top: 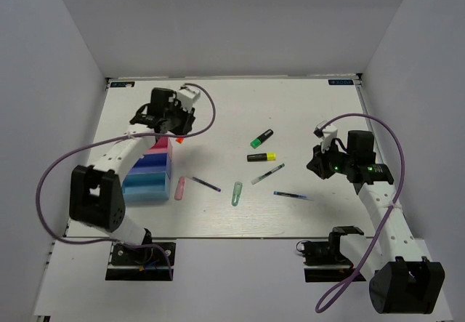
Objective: Sort the stationery into containers
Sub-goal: Pick up the pen from the center of the board, then place the pen in the storage box.
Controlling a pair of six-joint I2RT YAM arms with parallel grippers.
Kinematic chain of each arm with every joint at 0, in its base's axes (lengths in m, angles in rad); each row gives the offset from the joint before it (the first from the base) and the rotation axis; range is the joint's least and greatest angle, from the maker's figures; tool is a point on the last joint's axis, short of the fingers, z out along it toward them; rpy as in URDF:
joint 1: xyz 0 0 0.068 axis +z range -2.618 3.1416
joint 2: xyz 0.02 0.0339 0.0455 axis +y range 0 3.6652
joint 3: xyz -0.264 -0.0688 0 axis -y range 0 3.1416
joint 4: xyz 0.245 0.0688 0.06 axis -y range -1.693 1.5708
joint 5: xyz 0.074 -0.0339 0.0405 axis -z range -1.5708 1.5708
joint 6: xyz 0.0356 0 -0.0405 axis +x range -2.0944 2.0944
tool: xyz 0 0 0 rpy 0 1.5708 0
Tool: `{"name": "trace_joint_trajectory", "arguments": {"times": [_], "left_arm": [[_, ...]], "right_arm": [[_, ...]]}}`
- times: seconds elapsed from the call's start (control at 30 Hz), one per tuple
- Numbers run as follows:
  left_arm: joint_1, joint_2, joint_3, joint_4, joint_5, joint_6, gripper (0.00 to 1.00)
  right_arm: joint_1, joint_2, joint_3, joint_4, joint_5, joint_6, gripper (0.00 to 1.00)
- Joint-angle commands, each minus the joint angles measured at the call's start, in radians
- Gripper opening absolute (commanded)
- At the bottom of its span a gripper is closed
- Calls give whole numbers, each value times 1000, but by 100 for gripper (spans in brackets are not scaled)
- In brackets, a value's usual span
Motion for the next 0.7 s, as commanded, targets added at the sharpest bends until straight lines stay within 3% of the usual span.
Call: {"name": "trace_joint_trajectory", "arguments": {"times": [0.0, 0.2, 0.33, 0.37, 0.47, 0.67], "left_arm": [[62, -111, -9, 79, 94, 117, 0], [184, -128, 8, -110, 368, 429, 0], [297, -155, -38, -145, 433, 520, 0], [337, -155, -44, -156, 504, 566, 0], [400, -191, -77, -127, 558, 603, 0], [411, -192, -136, -87, 531, 671, 0]], "right_arm": [[3, 5, -4, 15, -47, -21, 13], [1, 7, 2, 9, -64, -41, 17], [0, 5, 1, 9, -69, -44, 18], [0, 7, 2, 9, -72, -44, 18], [0, 10, 2, 8, -77, -46, 18], [0, 16, 7, 5, -80, -49, 21]]}}
